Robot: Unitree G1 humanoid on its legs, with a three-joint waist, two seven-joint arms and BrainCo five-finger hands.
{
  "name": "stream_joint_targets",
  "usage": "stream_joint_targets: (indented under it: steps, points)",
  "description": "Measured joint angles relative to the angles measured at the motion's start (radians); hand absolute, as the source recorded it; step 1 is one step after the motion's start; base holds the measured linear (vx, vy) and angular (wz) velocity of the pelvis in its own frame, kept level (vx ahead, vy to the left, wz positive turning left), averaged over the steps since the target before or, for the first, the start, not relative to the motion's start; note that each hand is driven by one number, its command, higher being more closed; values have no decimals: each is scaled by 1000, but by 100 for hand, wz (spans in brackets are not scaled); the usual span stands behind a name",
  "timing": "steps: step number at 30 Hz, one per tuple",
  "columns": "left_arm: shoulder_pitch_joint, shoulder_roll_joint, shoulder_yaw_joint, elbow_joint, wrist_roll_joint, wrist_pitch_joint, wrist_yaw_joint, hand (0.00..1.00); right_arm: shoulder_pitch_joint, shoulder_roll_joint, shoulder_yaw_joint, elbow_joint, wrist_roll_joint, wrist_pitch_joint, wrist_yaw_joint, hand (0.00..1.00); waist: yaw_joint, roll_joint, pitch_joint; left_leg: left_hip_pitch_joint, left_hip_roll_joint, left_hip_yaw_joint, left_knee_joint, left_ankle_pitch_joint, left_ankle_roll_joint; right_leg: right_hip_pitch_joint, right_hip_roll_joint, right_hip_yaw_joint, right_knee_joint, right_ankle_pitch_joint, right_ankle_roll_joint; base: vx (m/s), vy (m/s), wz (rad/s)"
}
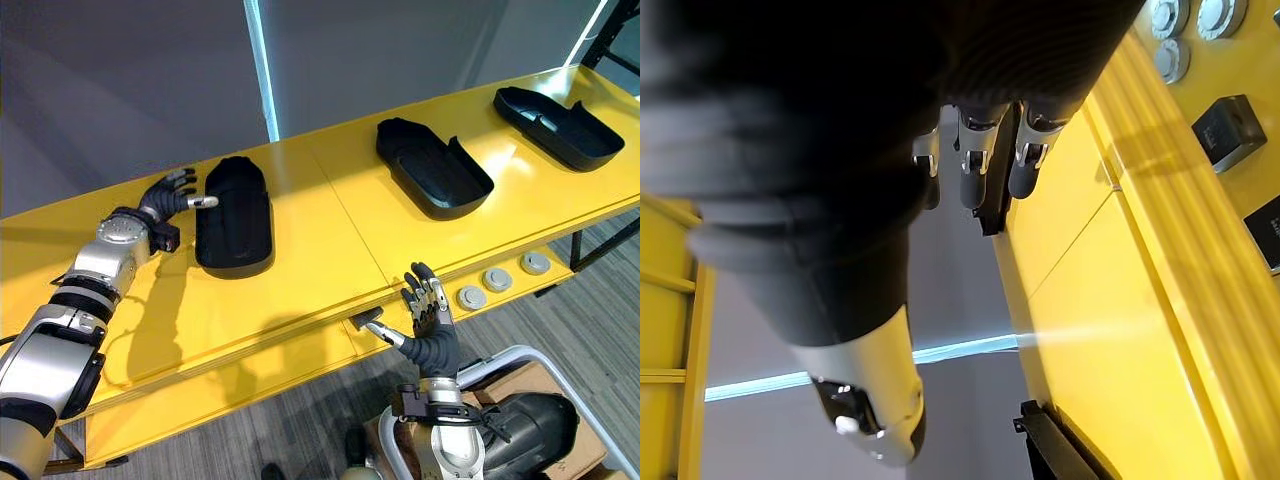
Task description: Walk over and take plastic housings, then place them on the shelf
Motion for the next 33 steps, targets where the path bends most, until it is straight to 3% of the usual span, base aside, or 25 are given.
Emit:
stream_joint_targets:
  steps: [5, 11, 14, 19, 22, 23, 28, 33]
  points:
    - [56, 0, 26, -167, -132, -57, 74, 0, -7, 0, -1, 3, -20, 0, -19, 0, 5, 1, -1, 15, 1, -9, 0, 4, 3, 18, 1, -15, 0, 0, 0, -51, -10, 6]
    - [166, -10, 181, -311, -117, -87, 149, 0, -19, 1, 6, 20, -69, 0, -27, 0, 11, 5, -7, 14, 4, -31, -2, 17, 0, 30, 3, -39, 0, 0, 0, -67, -20, 12]
    - [353, -117, 356, -542, 52, -135, 230, 0, -17, -1, 32, 30, -113, -1, -26, 0, 23, 7, -35, 15, 5, -38, -5, 20, 0, 32, 3, -43, 0, -1, -1, -36, -8, 2]
    - [741, -341, 407, -814, 365, -185, 316, 0, -19, 22, 38, 59, -131, -14, -15, 0, 59, 4, -71, 18, 5, -56, -6, 21, -1, 44, 3, -63, 0, -3, -2, -44, -7, 10]
    - [894, -424, 401, -898, 444, -189, 333, 0, -22, 43, 40, 84, -131, -26, -10, 0, 71, -3, -82, 16, 5, -57, -7, 19, -4, 44, 2, -65, 0, -5, -1, -70, -6, 5]
    - [960, -455, 383, -950, 481, -197, 342, 100, -20, 51, 40, 88, -131, -29, -10, 0, 73, -6, -86, 12, 5, -58, -7, 19, -4, 41, 1, -66, 0, -9, 5, -77, -5, 2]
    - [1159, -531, 237, -1082, 538, -275, 328, 100, -18, 59, 40, 88, -130, -67, -20, 0, 88, -14, -103, -6, 5, -57, -7, 20, -3, 22, 1, -64, 0, -16, 9, -28, -2, 0]
    - [1234, -550, 185, -1065, 479, -291, 241, 100, -16, 63, 41, 94, -129, -82, -31, 0, 91, -22, -105, -20, 7, -54, -7, 19, -4, 6, 3, -62, 0, -15, 13, 0, 0, 0]
